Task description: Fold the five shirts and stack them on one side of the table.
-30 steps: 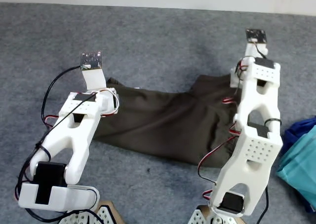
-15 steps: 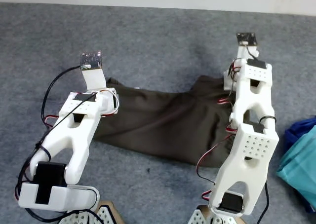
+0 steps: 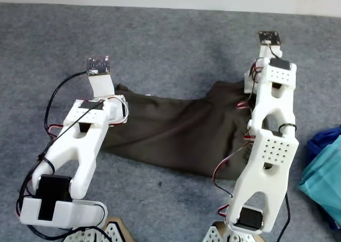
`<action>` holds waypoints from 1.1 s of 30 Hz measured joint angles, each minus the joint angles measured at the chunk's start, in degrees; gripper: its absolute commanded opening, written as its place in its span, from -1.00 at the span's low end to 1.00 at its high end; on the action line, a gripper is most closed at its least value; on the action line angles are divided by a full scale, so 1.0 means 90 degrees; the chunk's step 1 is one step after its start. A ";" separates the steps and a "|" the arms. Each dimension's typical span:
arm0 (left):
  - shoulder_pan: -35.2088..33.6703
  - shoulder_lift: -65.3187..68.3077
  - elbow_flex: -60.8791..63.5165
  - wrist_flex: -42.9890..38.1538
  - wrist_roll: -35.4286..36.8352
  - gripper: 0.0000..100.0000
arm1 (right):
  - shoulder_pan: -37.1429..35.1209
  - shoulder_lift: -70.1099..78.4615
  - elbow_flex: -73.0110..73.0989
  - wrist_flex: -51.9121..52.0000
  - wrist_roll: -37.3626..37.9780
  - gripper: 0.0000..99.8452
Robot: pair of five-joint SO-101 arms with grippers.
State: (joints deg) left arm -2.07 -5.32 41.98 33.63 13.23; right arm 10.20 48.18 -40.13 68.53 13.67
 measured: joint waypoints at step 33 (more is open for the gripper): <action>0.0000 0.0000 0.0000 -0.0020 0.0000 -0.72 | -0.0518 -0.2442 0.0127 0.3536 0.0176 -0.99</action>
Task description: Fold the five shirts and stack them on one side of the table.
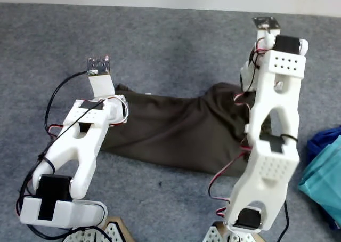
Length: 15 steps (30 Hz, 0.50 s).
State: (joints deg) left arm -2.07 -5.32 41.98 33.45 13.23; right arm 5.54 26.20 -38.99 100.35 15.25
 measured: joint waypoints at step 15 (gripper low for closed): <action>0.0000 0.0000 0.0000 0.0000 0.0000 -0.72 | -0.0186 -0.2540 0.5480 -0.2364 0.0469 -0.99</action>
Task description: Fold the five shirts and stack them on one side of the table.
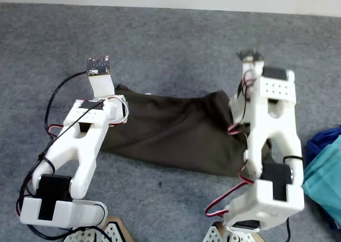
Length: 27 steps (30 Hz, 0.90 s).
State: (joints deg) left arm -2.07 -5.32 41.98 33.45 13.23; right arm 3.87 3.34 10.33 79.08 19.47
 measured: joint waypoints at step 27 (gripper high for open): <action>0.0000 0.0000 0.0000 0.0000 0.0000 -0.72 | -0.0010 -0.2335 0.1778 -0.1690 0.0469 -0.99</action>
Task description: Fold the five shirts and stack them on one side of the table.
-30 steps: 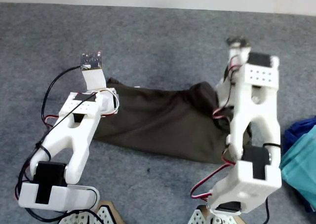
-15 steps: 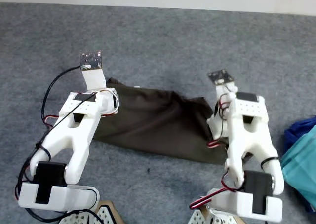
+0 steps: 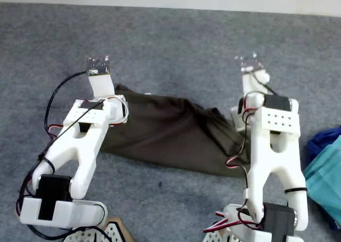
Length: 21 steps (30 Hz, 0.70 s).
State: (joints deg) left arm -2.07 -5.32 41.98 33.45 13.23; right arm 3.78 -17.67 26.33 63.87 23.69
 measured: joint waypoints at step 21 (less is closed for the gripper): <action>0.0000 0.0000 0.0000 0.0000 0.0000 -0.72 | -0.0557 0.4933 -0.4269 0.0430 -0.1680 -0.99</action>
State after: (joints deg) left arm -2.07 -5.32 41.98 33.45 13.23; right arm -1.23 26.73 -12.09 67.74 8.57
